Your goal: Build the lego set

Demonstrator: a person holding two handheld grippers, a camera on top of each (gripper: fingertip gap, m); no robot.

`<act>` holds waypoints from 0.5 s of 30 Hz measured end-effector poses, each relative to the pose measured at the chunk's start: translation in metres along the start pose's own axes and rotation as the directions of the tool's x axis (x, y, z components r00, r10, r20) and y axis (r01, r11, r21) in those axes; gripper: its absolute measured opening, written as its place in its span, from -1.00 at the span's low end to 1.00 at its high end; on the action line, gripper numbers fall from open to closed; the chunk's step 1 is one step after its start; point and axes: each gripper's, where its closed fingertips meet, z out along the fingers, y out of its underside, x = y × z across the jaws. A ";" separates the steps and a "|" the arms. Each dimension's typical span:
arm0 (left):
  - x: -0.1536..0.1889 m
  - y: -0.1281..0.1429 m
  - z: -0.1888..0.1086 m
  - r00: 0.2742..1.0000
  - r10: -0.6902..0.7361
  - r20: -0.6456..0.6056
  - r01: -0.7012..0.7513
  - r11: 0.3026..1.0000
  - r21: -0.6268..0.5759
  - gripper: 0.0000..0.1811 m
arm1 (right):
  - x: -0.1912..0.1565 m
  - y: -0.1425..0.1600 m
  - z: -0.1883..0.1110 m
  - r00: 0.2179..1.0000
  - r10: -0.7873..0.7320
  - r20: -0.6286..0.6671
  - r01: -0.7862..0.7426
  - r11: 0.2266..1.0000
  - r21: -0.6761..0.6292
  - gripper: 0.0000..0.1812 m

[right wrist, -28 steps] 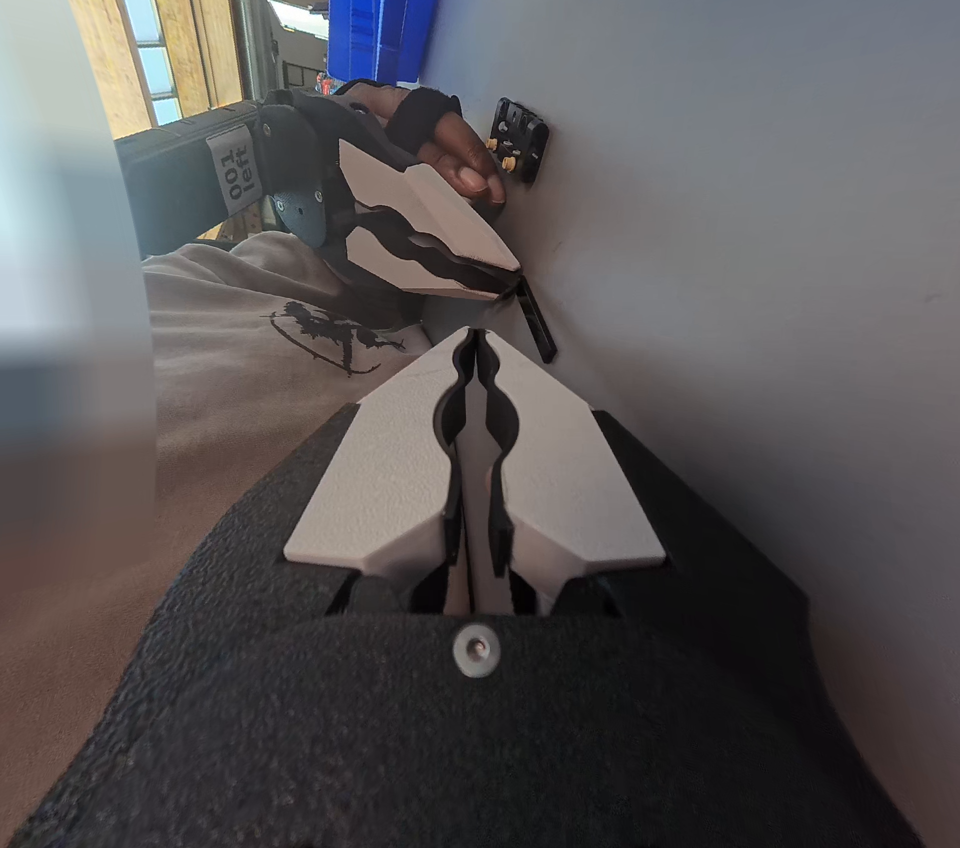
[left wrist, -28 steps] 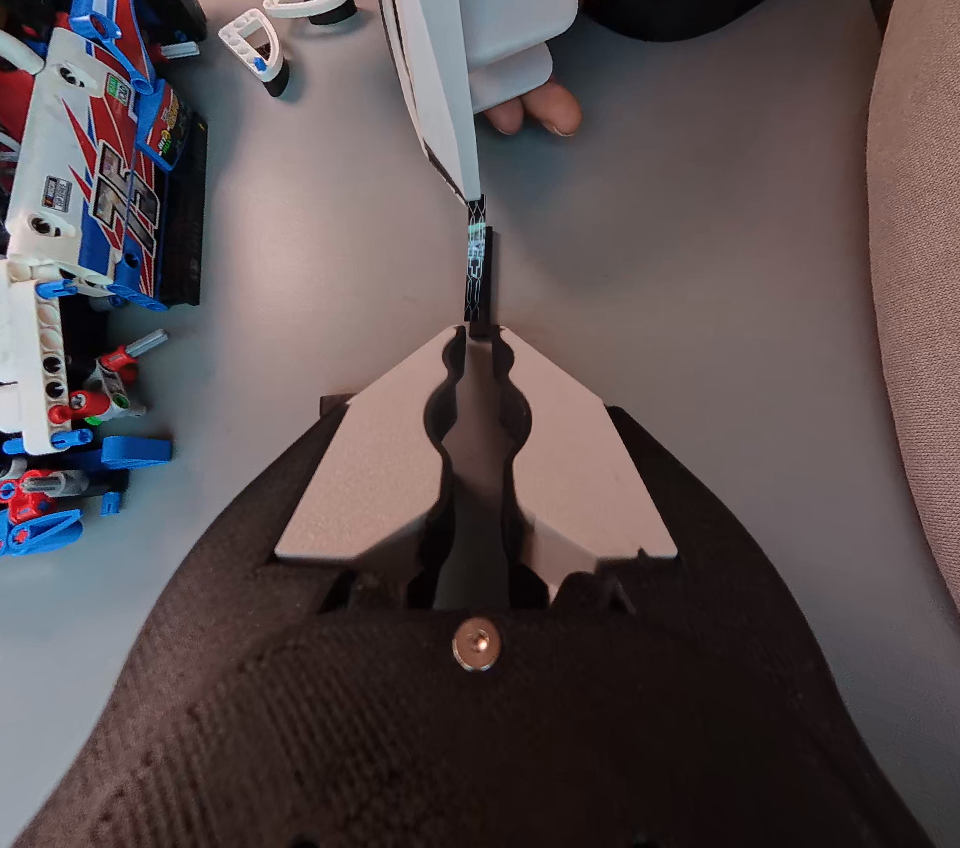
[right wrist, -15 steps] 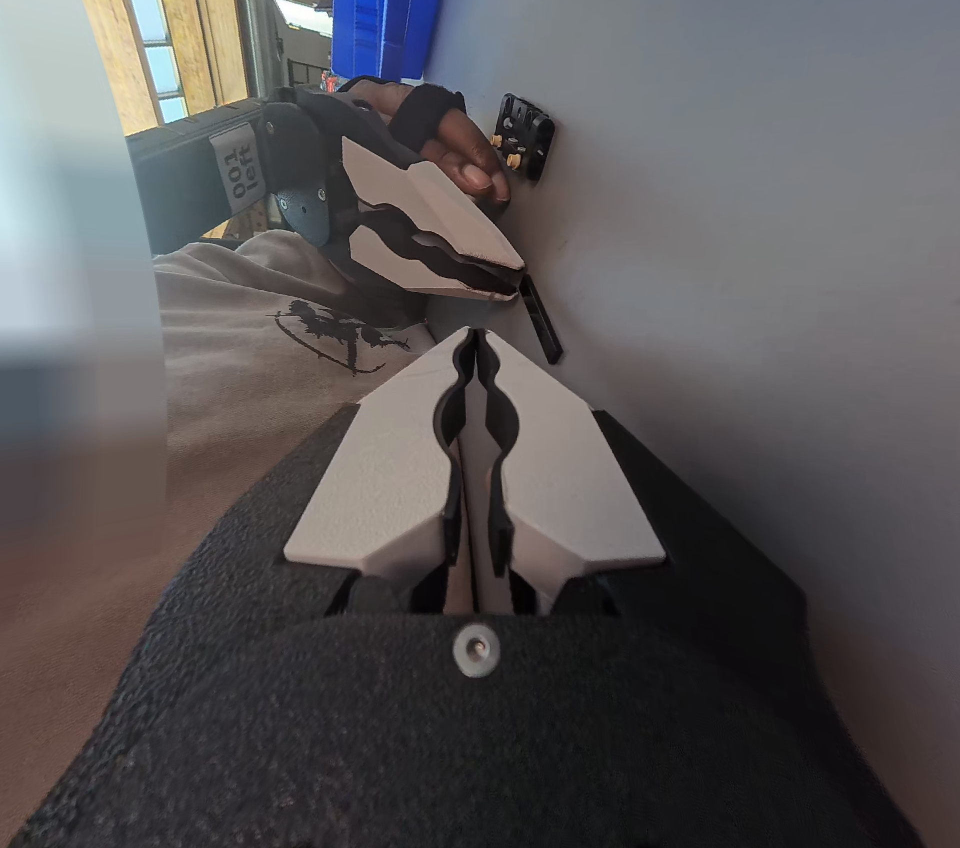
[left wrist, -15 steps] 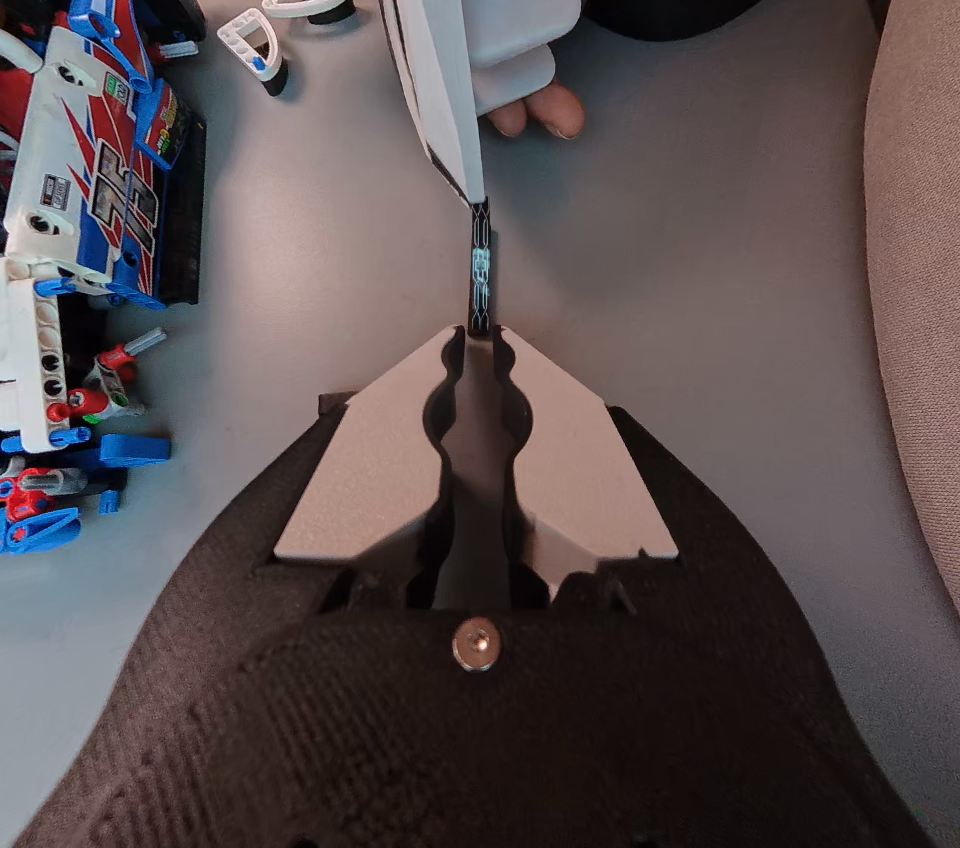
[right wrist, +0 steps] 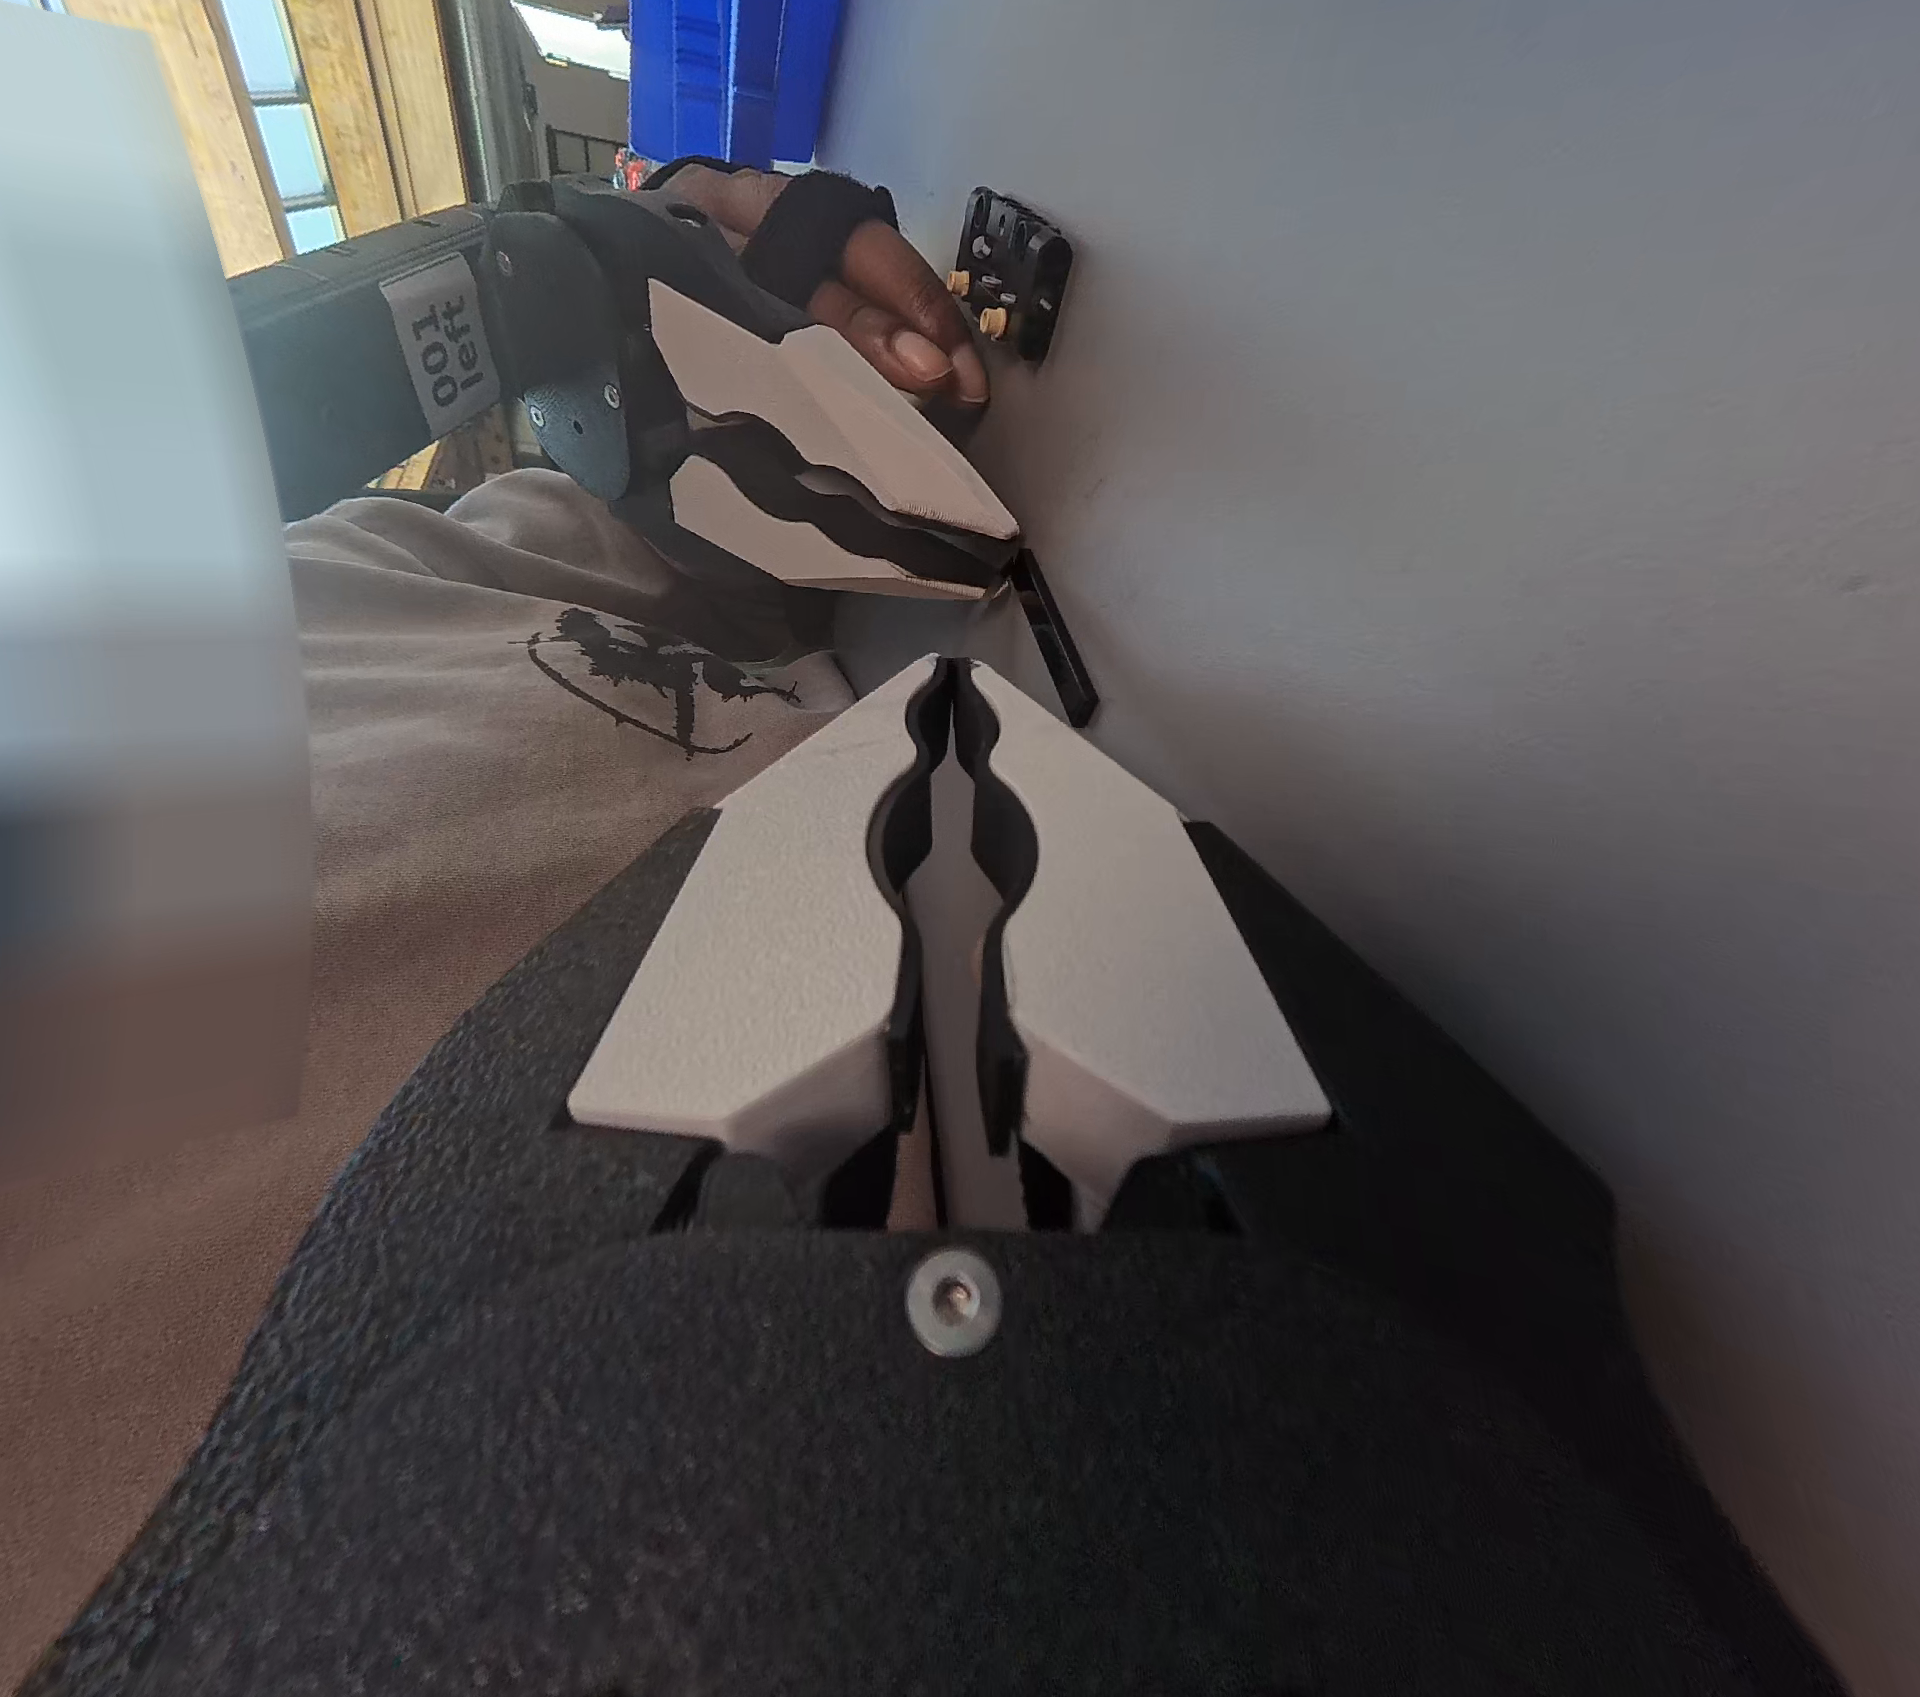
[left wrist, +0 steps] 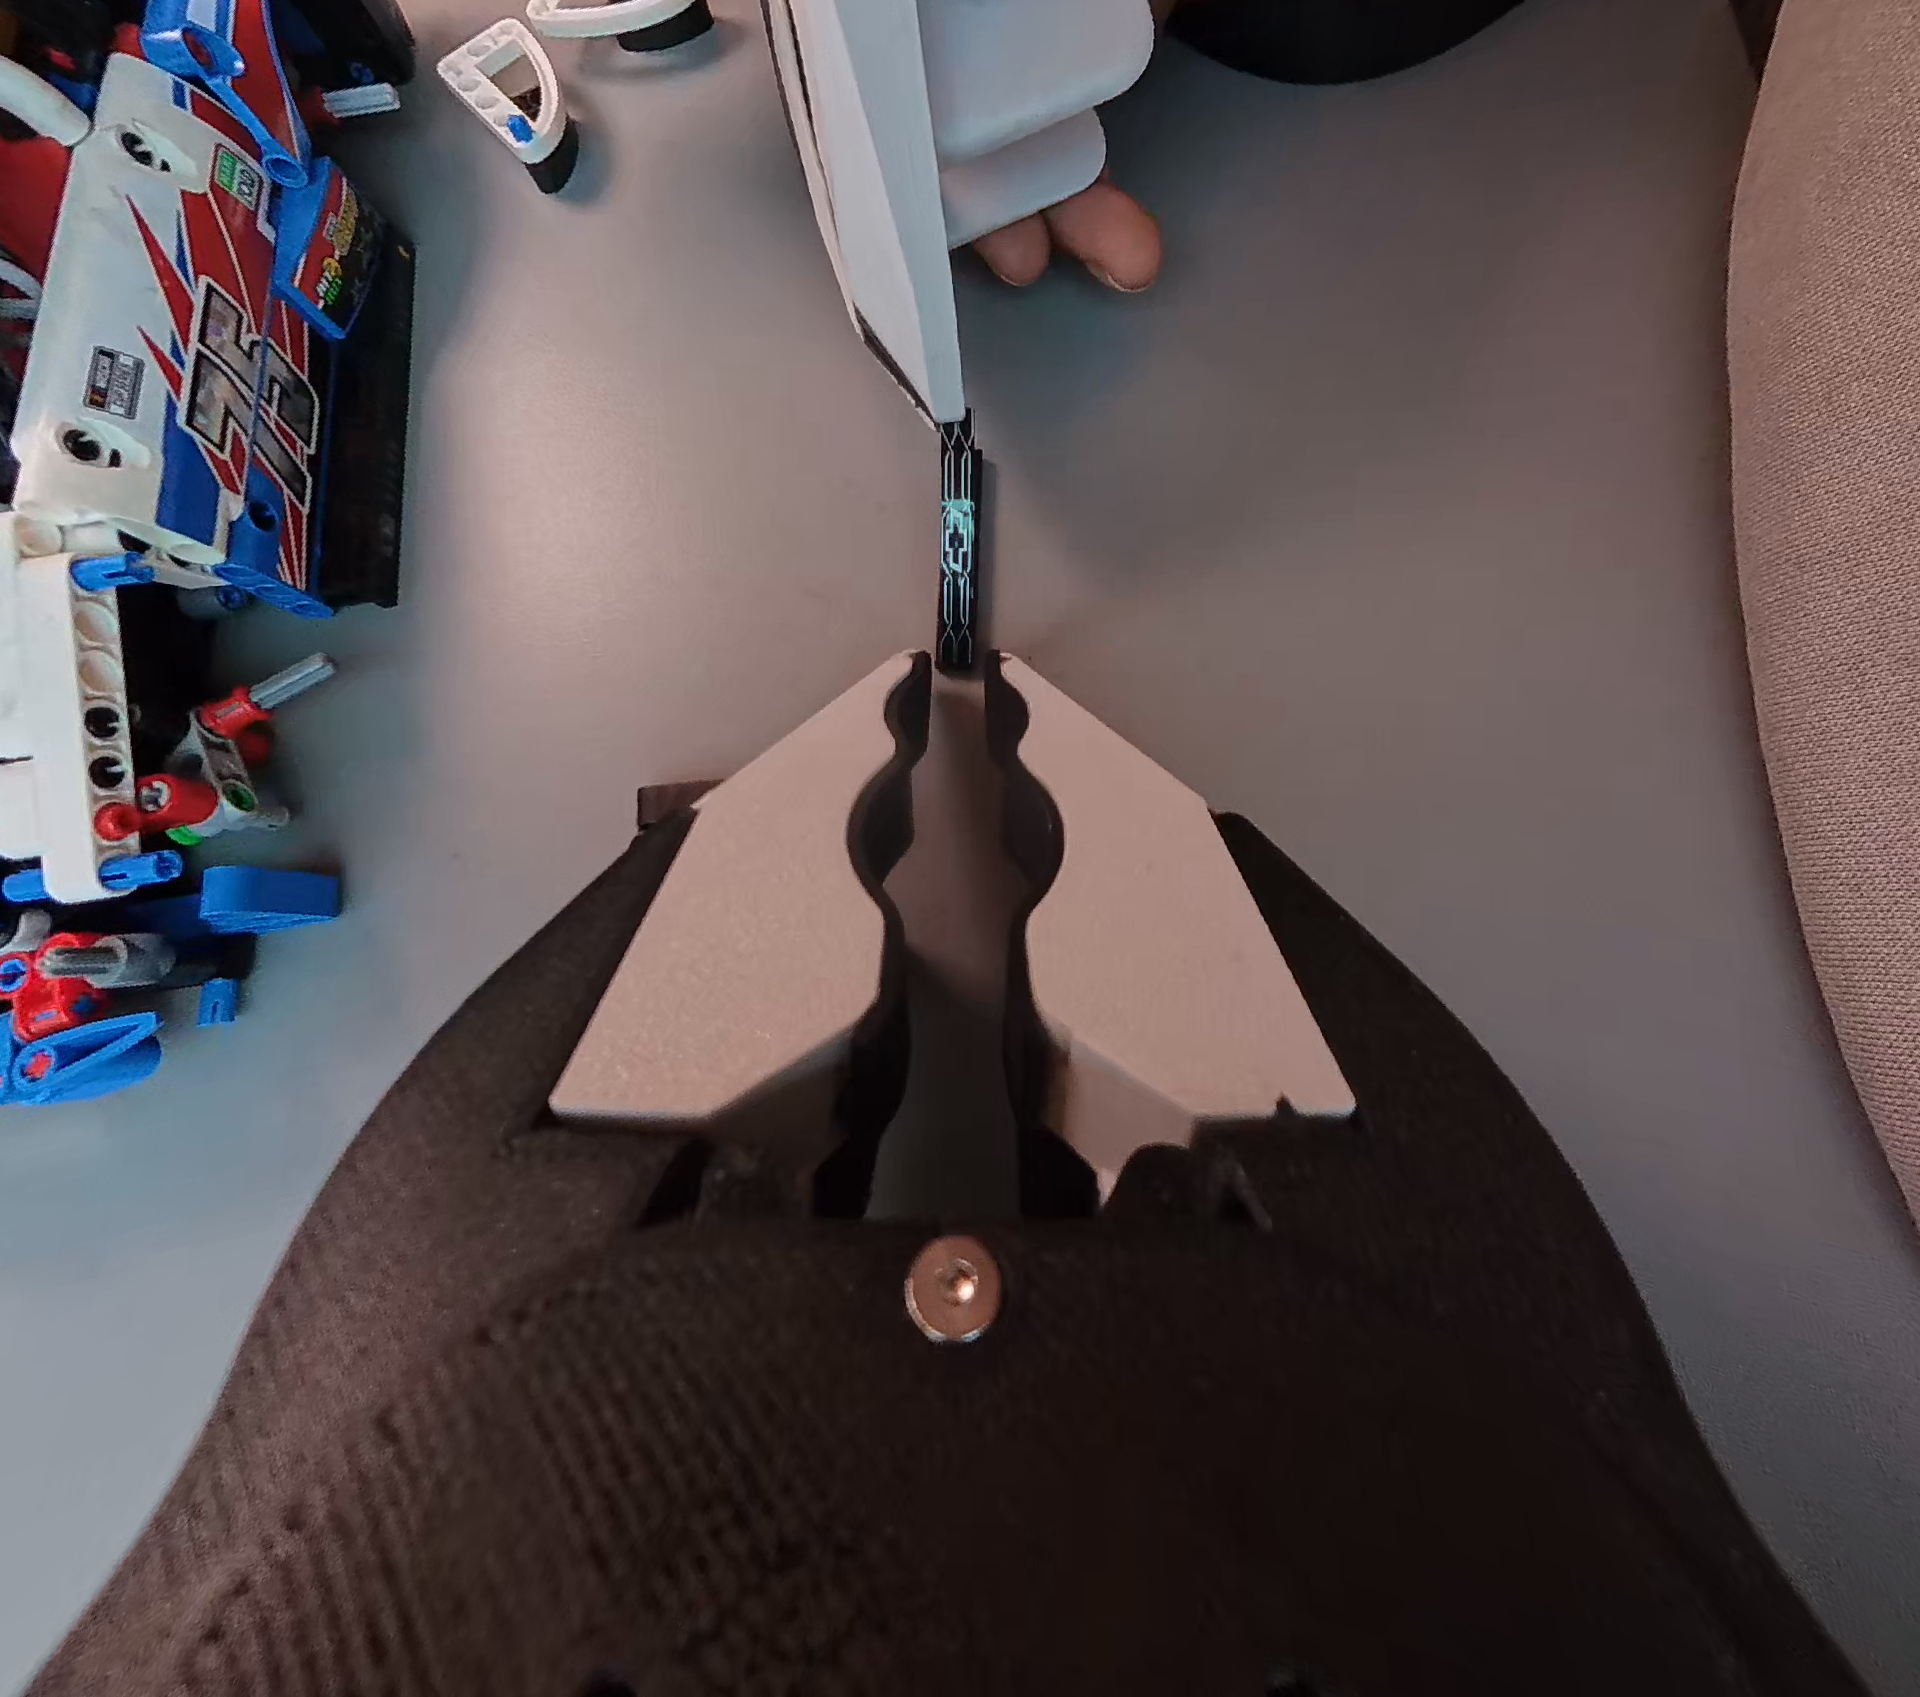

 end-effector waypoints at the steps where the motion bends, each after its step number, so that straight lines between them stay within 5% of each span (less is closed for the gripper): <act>1: 0.000 0.000 0.000 1.000 0.000 0.000 0.000 1.000 0.000 -0.91 | 0.000 0.000 0.000 1.000 0.000 -0.001 0.000 1.000 0.000 -1.00; 15: 0.000 0.000 0.000 1.000 0.004 0.002 -0.004 1.000 -0.003 -0.92 | 0.003 0.001 0.000 1.000 -0.001 -0.019 0.001 1.000 -0.006 -1.00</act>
